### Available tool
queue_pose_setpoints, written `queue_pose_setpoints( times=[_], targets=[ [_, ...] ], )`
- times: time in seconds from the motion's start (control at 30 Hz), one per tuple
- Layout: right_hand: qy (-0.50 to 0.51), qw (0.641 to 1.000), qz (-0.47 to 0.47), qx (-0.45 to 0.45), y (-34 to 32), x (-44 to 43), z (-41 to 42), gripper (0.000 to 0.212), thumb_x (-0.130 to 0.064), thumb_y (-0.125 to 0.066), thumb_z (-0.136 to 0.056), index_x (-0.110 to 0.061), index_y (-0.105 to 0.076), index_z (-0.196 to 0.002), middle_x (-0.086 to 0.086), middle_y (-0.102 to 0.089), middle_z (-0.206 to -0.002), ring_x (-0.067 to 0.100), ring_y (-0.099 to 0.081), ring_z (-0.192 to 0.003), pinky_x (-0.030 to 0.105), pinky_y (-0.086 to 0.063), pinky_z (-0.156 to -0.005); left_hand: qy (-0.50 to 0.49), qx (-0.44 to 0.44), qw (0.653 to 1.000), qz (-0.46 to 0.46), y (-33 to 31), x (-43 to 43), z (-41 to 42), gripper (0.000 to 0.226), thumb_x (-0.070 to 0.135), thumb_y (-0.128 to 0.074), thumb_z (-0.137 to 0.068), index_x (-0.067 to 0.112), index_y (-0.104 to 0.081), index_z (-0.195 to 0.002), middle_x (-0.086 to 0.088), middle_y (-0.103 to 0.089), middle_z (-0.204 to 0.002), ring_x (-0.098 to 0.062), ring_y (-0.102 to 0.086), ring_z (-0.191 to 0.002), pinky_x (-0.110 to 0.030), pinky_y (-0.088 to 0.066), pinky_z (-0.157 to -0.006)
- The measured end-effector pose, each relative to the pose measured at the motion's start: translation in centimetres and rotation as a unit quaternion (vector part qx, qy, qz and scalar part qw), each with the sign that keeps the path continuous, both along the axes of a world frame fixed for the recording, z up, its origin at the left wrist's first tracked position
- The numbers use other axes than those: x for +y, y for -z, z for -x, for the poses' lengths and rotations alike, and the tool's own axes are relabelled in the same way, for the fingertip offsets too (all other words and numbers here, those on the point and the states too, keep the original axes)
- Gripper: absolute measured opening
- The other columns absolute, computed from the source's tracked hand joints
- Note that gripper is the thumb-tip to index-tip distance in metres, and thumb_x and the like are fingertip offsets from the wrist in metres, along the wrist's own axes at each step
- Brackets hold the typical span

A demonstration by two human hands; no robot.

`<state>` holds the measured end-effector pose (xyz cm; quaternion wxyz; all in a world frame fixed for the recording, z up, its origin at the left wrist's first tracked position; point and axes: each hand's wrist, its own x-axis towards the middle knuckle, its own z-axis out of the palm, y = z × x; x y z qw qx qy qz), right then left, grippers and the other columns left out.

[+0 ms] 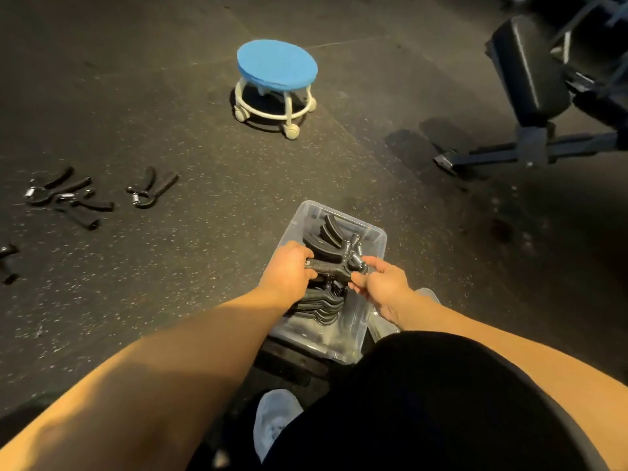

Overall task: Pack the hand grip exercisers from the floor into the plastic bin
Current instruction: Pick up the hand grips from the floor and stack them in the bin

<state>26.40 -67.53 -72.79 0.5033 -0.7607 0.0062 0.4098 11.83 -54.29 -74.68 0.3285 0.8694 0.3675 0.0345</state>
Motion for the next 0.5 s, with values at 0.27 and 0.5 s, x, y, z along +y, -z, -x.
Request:
queue_pose_setpoints(
  times=[0.27,0.5],
  targets=[
    [0.001,0.998,0.054,-0.028,2.0,0.3,-1.8,0.05,0.013,-0.064,-0.087,-0.009,-0.061,-0.132,0.021,-0.067,-0.119,0.02,-0.067,-0.072,0.021,-0.057,-0.053,0.026,0.003,0.999,-0.032,1.1,0.1,-3.0,0.039,0.023,-0.066,-0.094,0.016,-0.062,-0.131,-0.005,-0.052,-0.131,-0.025,-0.05,-0.12,-0.041,-0.045,-0.101],
    [-0.274,0.917,0.181,-0.225,2.1,0.0,-0.9,0.052,-0.021,-0.078,-0.081,-0.02,-0.059,-0.129,0.002,-0.067,-0.117,0.024,-0.064,-0.109,0.042,-0.053,-0.097,0.037,0.054,0.997,-0.029,2.5,-0.5,-0.2,0.028,0.03,-0.061,-0.096,0.024,-0.061,-0.123,0.003,-0.047,-0.126,-0.018,-0.047,-0.118,-0.035,-0.045,-0.094]
  ],
)
